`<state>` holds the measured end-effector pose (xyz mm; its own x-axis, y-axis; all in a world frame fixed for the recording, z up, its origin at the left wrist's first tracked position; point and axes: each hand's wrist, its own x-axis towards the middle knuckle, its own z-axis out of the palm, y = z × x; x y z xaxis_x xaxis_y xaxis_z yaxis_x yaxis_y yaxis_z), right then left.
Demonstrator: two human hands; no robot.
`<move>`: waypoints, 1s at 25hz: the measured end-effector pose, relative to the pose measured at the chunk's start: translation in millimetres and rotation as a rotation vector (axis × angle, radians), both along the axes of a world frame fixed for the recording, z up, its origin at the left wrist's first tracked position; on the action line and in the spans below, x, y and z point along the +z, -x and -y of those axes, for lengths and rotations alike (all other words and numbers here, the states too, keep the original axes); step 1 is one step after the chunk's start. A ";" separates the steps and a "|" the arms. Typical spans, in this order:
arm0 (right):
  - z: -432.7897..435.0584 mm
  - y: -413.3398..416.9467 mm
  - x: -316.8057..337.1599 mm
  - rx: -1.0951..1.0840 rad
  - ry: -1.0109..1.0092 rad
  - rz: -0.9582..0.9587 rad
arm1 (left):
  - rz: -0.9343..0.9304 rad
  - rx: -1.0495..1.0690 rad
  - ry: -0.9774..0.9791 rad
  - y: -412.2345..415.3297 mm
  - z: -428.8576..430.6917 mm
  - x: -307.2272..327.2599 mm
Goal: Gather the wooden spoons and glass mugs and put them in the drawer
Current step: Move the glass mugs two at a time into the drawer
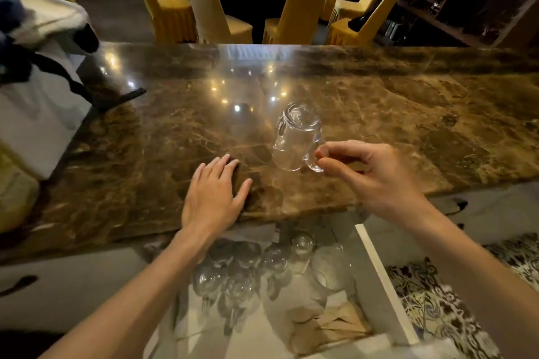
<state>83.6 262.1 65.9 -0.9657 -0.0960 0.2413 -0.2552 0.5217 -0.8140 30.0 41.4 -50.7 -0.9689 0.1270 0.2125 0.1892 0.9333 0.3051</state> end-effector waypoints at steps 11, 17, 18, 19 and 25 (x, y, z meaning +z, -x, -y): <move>22.7 -84.7 -100.5 0.489 -0.208 0.166 | -0.017 -0.032 0.098 0.5 5.3 -18.5; 57.4 -93.2 -154.4 0.753 -0.334 0.225 | -0.032 -0.021 0.112 0.8 6.2 -19.5; 64.6 -93.3 -161.8 0.782 -0.343 0.236 | -0.035 -0.016 0.108 1.0 6.0 -19.7; 71.4 -93.6 -168.9 0.805 -0.352 0.243 | -0.039 -0.014 0.105 1.3 5.8 -19.9; 97.7 -90.8 -212.0 0.887 -0.432 0.274 | -0.050 0.004 0.099 5.6 6.3 -22.6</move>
<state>174.4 164.5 -146.1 -0.5213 -0.8291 -0.2020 -0.5252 0.4983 -0.6898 24.4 35.0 -73.4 -0.9580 0.1456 0.2472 0.1979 0.9592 0.2020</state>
